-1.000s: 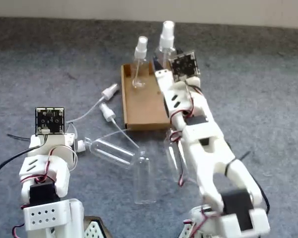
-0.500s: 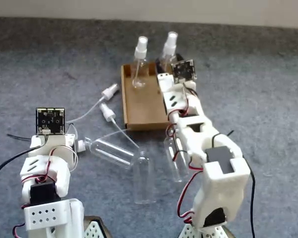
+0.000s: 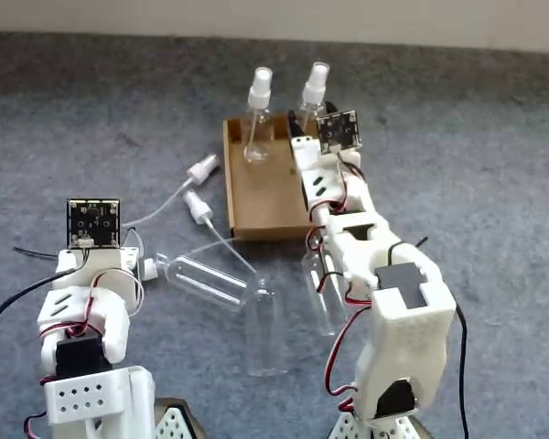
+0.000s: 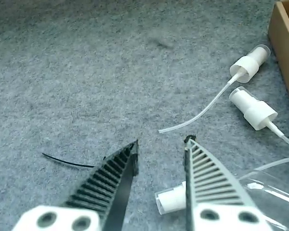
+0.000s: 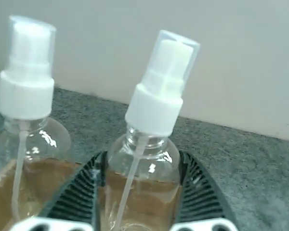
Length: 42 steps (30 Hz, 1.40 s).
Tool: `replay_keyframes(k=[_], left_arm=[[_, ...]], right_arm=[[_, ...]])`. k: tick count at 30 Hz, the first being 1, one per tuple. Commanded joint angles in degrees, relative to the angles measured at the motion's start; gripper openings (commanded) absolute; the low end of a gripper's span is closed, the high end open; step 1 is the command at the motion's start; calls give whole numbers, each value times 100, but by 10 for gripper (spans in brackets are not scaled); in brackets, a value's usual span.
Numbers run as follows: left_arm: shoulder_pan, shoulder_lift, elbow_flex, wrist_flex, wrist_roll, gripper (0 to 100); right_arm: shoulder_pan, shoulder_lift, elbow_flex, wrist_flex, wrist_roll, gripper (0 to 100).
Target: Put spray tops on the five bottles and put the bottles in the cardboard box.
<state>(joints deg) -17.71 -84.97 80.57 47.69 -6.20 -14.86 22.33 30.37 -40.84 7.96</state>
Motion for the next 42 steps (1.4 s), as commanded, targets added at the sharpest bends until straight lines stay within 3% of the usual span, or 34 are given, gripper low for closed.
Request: replay_keyframes(k=[1, 7, 16, 22, 42], left_arm=[[154, -57, -22, -123, 53, 158], [154, -57, -22, -123, 53, 158], [154, -57, -22, -123, 53, 158], [154, -57, -22, -123, 53, 158], [154, -57, -22, -123, 53, 158]], right_arm=[[66, -127, -330, -145, 44, 26], [57, -119, -312, -127, 35, 121], [31, -119, -295, -127, 44, 132], [31, -119, -286, -110, 44, 234], [40, -171, -488, 497, 53, 238]])
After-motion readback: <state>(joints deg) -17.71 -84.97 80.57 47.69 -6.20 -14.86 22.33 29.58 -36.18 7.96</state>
